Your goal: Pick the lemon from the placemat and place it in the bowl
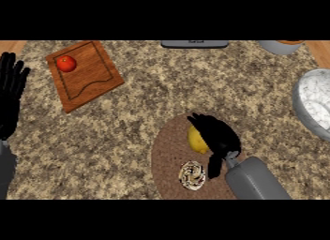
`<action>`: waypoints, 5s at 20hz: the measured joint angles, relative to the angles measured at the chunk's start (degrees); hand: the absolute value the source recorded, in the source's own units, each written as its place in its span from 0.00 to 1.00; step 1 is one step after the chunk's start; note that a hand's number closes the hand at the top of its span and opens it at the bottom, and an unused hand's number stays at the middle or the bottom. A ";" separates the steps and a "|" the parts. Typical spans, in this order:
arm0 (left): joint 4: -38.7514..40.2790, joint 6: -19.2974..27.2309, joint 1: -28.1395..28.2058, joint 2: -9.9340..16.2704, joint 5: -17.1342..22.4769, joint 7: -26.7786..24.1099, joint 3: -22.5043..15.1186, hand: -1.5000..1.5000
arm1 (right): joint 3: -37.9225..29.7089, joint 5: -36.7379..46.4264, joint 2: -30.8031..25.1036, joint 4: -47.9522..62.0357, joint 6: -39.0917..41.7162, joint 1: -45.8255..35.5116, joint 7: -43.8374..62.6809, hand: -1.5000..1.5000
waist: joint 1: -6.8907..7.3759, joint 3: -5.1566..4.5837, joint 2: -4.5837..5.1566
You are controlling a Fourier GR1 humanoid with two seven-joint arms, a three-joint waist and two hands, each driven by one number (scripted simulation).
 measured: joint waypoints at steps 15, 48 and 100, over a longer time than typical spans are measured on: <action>-2.79 0.48 2.16 -1.59 -1.87 0.75 1.07 0.50 | -8.33 3.29 -8.25 5.58 -8.77 1.31 -14.04 1.00 | -1.69 -0.05 -0.46; -3.14 -0.28 1.94 -1.70 -1.07 0.94 1.39 0.50 | -61.29 -28.45 -70.31 49.41 -3.23 9.43 -69.66 1.00 | -0.55 0.38 0.12; -1.56 -1.26 -0.86 -2.71 -2.71 0.85 0.96 0.50 | -50.82 -34.94 -42.37 58.04 -4.94 -21.74 -48.24 0.00 | 1.39 0.22 0.66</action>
